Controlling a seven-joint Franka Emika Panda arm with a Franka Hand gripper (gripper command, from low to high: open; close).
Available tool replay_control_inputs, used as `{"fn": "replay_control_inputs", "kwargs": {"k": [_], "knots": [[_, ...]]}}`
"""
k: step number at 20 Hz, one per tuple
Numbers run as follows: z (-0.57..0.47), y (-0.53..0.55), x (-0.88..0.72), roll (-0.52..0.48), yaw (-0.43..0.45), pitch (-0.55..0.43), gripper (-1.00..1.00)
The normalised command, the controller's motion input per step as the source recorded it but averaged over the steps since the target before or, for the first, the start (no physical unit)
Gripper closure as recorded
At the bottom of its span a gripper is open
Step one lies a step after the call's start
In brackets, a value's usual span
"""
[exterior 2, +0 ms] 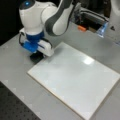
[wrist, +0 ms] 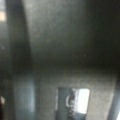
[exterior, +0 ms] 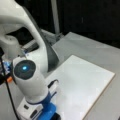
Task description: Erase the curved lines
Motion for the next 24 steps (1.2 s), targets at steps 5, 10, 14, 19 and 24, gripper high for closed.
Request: {"fn": "replay_control_inputs", "kwargs": {"k": [5, 10, 14, 19, 24], "knots": [[-0.03, -0.10, 0.10, 0.099, -0.174, -0.024, -1.00], [-0.03, -0.10, 0.08, 0.094, -0.179, -0.041, -1.00], [-0.03, -0.08, 0.06, 0.105, -0.174, -0.042, -1.00], [0.05, -0.04, 0.01, 0.106, -0.190, -0.019, -1.00], [0.22, 0.05, -0.11, 0.076, -0.229, 0.032, -1.00]]}}
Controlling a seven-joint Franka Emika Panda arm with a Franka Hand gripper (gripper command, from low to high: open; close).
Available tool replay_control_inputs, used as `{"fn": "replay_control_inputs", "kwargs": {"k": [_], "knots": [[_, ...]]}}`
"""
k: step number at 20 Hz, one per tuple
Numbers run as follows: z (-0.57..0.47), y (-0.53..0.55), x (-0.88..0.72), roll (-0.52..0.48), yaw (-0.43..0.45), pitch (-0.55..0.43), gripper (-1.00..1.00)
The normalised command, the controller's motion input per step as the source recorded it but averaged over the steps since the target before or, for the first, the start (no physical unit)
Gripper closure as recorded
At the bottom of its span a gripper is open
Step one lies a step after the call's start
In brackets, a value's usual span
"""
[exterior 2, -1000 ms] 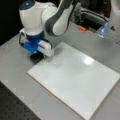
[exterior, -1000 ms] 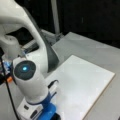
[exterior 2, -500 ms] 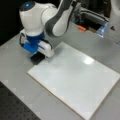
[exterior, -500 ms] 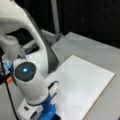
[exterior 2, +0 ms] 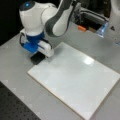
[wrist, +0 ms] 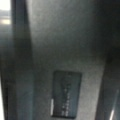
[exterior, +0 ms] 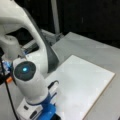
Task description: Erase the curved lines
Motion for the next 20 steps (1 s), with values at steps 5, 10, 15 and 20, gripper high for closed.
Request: {"fn": "replay_control_inputs", "kwargs": {"k": [5, 10, 15, 20], "knots": [[0.24, 0.09, -0.18, -0.021, -0.187, 0.052, -1.00], [0.23, 0.14, -0.20, -0.100, -0.077, 0.068, -1.00], [0.18, 0.34, -0.23, -0.133, -0.026, 0.052, -1.00], [0.01, 0.56, -0.30, -0.174, -0.052, -0.085, -1.00]]}}
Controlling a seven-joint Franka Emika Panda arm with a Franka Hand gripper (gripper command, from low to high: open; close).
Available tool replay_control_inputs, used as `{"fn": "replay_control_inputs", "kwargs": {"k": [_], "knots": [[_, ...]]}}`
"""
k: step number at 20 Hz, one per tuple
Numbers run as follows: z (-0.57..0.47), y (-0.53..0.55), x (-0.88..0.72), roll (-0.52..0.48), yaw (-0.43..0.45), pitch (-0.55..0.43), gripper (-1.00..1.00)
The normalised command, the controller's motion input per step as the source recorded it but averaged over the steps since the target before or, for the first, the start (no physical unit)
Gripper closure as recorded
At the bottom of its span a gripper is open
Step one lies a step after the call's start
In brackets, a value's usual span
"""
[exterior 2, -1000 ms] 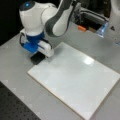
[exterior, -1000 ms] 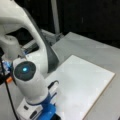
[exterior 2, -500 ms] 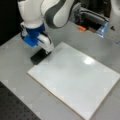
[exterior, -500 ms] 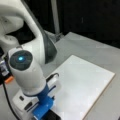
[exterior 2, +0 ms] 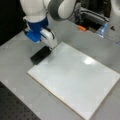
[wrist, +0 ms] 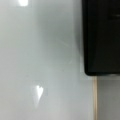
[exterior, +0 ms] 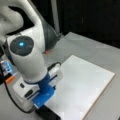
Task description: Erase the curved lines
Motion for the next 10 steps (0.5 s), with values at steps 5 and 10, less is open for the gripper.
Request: {"fn": "replay_control_inputs", "kwargs": {"k": [5, 10], "knots": [[-0.07, 0.49, -0.32, -0.193, -0.006, -0.163, -1.00], [-0.06, 0.28, -0.24, -0.184, 0.027, -0.155, -1.00]]}}
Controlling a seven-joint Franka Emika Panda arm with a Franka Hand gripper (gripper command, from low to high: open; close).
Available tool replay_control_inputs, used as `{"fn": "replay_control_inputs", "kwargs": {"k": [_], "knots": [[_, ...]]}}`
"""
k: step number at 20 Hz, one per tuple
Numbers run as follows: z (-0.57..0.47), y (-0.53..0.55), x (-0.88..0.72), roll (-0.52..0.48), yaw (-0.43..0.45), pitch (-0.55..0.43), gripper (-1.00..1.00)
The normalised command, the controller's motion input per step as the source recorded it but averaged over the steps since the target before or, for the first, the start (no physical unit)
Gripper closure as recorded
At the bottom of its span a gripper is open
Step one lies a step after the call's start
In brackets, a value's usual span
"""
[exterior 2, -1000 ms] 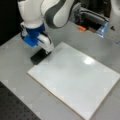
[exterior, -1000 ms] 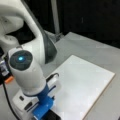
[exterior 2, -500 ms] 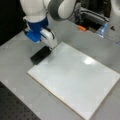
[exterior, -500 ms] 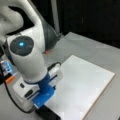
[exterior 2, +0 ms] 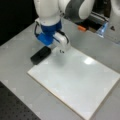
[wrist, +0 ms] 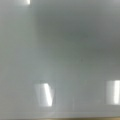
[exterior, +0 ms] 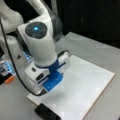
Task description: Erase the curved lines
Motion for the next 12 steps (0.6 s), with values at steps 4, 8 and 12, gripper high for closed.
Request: {"fn": "replay_control_inputs", "kwargs": {"k": [4, 8, 12], "knots": [[0.03, 0.30, -0.30, -0.082, 0.070, 0.023, -1.00], [0.05, 0.41, -0.25, -0.160, 0.013, 0.026, -1.00], [-0.03, 0.35, -0.14, -0.249, -0.002, -0.050, -1.00]]}}
